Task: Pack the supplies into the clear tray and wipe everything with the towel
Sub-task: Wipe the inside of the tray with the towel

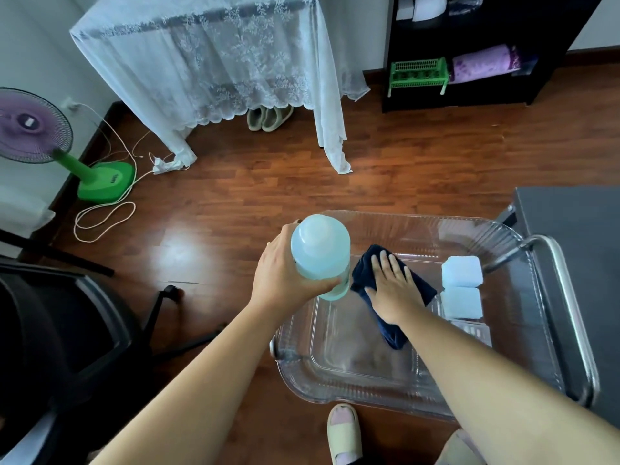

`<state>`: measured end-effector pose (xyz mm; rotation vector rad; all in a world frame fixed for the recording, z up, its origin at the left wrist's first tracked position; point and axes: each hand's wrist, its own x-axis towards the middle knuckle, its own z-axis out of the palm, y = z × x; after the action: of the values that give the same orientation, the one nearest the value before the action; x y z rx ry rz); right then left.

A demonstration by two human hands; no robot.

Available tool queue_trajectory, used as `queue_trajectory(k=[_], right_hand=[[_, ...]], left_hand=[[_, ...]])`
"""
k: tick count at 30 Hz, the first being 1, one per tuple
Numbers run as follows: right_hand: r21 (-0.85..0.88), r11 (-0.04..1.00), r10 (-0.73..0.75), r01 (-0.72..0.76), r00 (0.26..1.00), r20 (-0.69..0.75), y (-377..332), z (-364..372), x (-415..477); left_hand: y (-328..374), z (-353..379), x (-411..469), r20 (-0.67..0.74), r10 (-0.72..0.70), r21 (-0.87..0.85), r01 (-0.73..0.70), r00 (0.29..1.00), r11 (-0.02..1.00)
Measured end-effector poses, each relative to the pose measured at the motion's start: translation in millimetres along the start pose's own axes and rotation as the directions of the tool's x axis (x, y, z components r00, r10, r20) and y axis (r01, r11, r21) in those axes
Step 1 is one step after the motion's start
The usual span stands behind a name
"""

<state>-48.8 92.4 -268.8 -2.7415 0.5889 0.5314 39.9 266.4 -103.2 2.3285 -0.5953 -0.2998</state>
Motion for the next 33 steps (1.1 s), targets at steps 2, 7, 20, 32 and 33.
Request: queue_trajectory(k=[2, 7, 20, 32, 33], right_hand=[[0.028, 1.0, -0.009, 0.008, 1.0, 0.03, 1.6, 0.2, -4.5], [0.041, 0.996, -0.074, 0.074, 0.997, 0.001, -8.4, 34.1, -70.4], [0.067, 0.994, -0.093, 0.091, 0.995, 0.029, 7.9, -4.4, 6.1], [0.028, 0.992, -0.127, 0.125, 0.988, 0.084, 6.8, 9.4, -39.3], [0.034, 0.991, -0.132, 0.13, 0.989, 0.073, 5.1, 12.9, -42.7]], left_hand=[[1.1, 0.1, 0.6, 0.002, 0.005, 0.007, -0.005, 1.0, 1.0], [3.0, -2.0, 3.5, 0.012, 0.016, 0.039, -0.017, 1.0, 0.999], [-2.0, 0.8, 5.9, 0.002, 0.028, 0.077, -0.029, 1.0, 0.997], [-6.2, -8.0, -34.4, 0.055, 0.053, 0.135, -0.06, 0.997, 0.989], [-7.4, -7.7, -36.7, 0.059, 0.047, 0.124, -0.054, 0.997, 0.991]])
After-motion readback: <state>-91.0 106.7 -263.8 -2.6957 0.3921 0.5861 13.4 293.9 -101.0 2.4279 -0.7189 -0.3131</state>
